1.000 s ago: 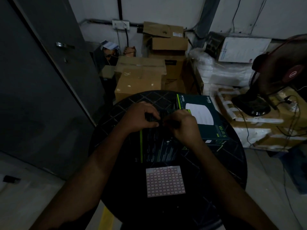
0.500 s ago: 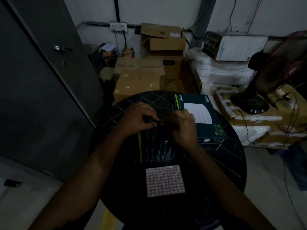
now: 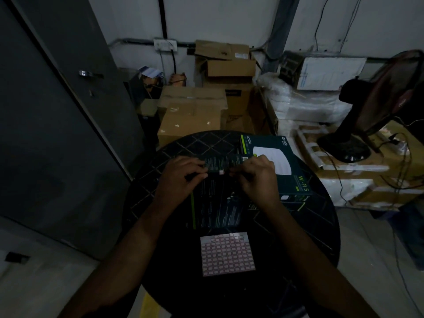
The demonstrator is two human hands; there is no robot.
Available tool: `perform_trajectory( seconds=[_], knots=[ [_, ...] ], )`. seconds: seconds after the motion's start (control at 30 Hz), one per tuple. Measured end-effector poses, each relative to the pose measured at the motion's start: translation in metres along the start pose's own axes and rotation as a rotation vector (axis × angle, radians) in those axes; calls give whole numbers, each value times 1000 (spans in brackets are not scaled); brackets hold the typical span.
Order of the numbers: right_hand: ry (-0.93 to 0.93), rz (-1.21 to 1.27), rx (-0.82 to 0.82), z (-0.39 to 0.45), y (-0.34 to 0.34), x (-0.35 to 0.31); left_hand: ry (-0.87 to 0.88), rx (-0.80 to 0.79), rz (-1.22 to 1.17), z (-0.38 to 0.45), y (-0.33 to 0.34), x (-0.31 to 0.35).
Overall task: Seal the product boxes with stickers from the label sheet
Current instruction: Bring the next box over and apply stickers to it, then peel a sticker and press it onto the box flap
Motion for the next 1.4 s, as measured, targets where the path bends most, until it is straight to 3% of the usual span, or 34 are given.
perform_trajectory(
  seconds=[0.17,0.47,0.77,0.9,1.0,1.2,1.4],
  knots=[
    [-31,-18,-29,-4,-4,4,-17,9,-41,-4,0,-3],
    [88,103,52,-16,-17,20,-103,40,-70,-18,-18,-9],
    [228,300,107,-20,-33,35,-414,235,-490,-27,-19,-20],
    [193,240,89,-19,-32,39,-586,217,-842,-28,-19,-32],
    [214,265,90,-20,-33,42,-605,191,-939,-27,-19,-35],
    [260,277,62,-17,-33,42,-607,184,-904,-26,-17,-33],
    [164,216,24,-15,-34,42,-584,202,-831,-25,-15,-36]
  ],
)
Point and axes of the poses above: each hand's wrist, its own z-axis towards the middle knuckle, its own y-axis out of the palm, x = y × z, the point moved 1 cm from there along z, towards the middle knuckle, and after that the axes turned 1 degree about -y, right-handed, at the moved point
